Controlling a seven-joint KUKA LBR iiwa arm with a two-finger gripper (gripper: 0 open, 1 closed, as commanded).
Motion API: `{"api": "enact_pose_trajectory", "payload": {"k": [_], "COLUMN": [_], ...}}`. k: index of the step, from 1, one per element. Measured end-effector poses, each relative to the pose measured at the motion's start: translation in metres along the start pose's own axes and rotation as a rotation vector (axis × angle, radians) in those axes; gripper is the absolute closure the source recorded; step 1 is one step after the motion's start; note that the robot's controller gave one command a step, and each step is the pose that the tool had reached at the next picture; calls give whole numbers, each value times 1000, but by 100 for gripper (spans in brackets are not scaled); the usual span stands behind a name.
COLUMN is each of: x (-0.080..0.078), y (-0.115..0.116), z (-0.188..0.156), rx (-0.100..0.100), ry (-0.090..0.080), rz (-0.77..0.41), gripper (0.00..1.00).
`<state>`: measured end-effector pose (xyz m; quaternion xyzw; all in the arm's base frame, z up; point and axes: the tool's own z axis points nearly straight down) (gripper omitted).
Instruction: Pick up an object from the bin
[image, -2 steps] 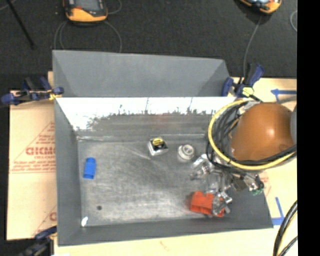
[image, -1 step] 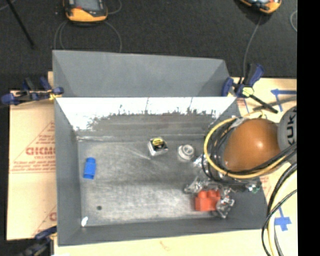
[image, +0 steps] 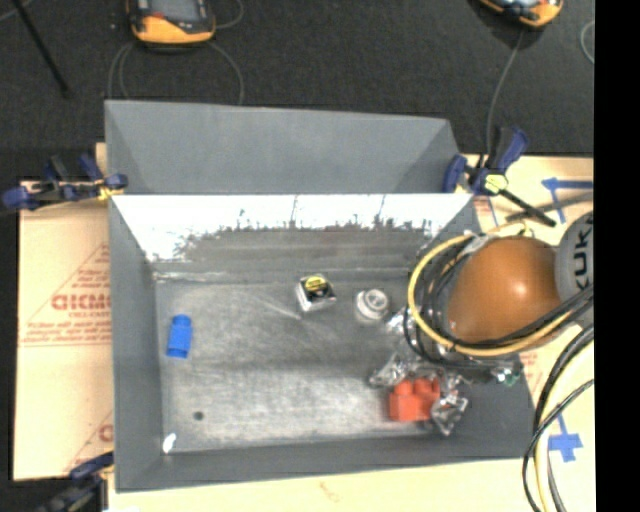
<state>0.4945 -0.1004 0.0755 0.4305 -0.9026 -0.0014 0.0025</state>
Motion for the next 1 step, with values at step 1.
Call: {"api": "enact_pose_trajectory", "payload": {"k": [1], "x": [-16], "y": [-3], "z": [-155], "rx": [14], "ry": [-8], "rz": [-179], "gripper": [100]}}
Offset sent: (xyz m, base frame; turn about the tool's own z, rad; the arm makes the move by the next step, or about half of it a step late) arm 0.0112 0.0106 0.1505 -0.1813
